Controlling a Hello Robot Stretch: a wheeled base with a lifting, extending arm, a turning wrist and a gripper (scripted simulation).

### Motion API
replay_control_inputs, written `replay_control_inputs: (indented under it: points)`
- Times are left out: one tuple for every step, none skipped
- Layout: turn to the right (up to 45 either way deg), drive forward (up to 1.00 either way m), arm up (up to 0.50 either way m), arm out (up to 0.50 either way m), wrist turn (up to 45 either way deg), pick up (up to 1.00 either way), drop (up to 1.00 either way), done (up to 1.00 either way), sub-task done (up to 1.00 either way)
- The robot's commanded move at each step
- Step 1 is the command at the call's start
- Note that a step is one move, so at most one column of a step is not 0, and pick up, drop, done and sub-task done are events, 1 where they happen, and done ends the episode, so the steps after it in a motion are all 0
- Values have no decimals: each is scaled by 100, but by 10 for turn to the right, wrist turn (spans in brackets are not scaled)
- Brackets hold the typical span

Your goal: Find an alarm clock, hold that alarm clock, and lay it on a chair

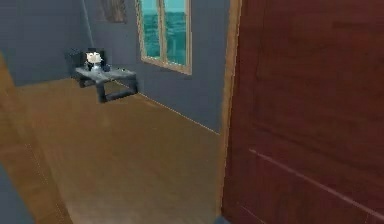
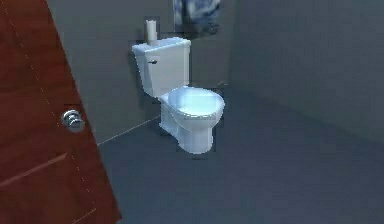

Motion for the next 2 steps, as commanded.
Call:
replay_control_inputs:
  points:
    - [0,65,0,0,0,0,0,0,0]
    - [-390,0,0,0,0,0,0,0,0]
